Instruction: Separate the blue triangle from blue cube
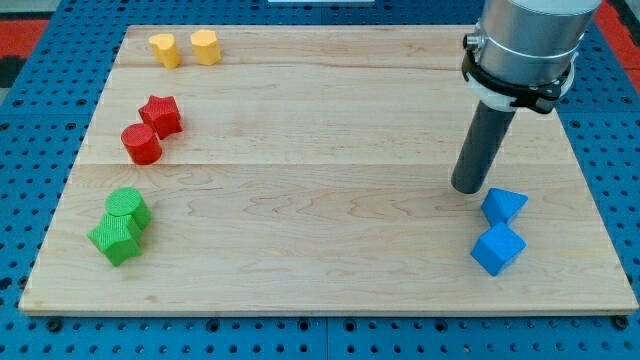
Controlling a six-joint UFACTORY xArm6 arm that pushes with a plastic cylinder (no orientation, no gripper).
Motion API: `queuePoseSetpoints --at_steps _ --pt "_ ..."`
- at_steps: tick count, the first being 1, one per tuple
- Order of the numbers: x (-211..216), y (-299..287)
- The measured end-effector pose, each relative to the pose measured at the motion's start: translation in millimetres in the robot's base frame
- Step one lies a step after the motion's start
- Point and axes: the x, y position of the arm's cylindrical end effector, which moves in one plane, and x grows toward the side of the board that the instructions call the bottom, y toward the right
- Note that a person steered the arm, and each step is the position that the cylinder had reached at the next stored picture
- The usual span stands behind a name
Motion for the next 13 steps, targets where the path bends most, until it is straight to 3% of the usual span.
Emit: queuePoseSetpoints --at_steps 3,4,6,7,8,10,11,13 --pt "0.1 1.8" --pt "9.1 -31.0" --pt "107.3 -82.9" --pt "141.9 -66.5" --pt "140.9 -28.9" --pt "106.2 107.5" --pt "49.9 95.2" --pt "44.9 35.2"
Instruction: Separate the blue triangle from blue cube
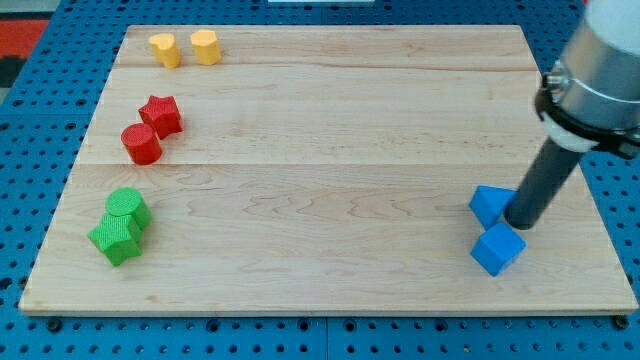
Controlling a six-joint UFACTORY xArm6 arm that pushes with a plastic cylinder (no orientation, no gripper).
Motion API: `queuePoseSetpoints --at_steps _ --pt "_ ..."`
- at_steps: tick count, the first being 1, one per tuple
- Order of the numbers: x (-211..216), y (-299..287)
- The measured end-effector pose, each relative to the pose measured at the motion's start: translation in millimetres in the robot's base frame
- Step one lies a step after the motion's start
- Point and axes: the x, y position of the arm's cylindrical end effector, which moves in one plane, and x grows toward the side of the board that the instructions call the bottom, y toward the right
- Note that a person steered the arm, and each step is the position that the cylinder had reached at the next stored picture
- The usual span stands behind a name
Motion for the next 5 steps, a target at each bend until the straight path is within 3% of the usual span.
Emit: queuePoseSetpoints --at_steps 1,2,3,4,5 --pt "-9.8 -22.1" --pt "-8.7 3.7" --pt "-47.7 45.4" --pt "-101.7 7.8" --pt "-121.3 -47.3"
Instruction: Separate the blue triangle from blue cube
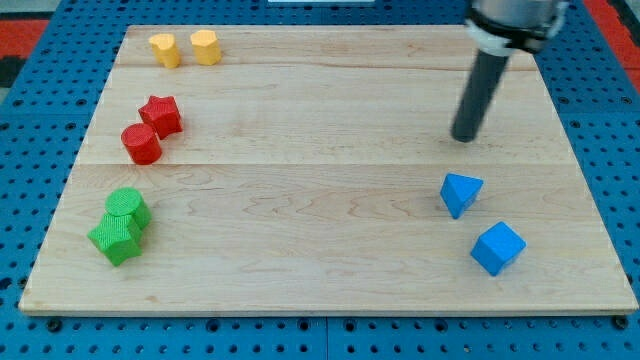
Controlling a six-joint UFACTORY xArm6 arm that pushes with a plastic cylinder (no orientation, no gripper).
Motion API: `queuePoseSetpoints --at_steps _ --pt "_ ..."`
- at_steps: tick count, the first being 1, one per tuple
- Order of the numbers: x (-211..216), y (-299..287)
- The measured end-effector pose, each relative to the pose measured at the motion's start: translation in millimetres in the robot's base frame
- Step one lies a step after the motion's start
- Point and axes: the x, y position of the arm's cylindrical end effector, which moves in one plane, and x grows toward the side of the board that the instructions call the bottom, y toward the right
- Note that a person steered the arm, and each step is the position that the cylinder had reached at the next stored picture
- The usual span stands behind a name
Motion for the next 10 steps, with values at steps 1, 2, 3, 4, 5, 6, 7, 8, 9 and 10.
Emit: queuePoseSetpoints --at_steps 1,2,3,4,5,6,7,8,9,10 --pt "18.4 -45.5" --pt "38.3 -80.8" --pt "38.3 -92.8" --pt "38.3 -91.9" --pt "38.3 -86.8" --pt "38.3 -82.9" --pt "38.3 -82.8" --pt "45.2 -79.8" --pt "64.3 -49.5" --pt "50.6 -11.0"
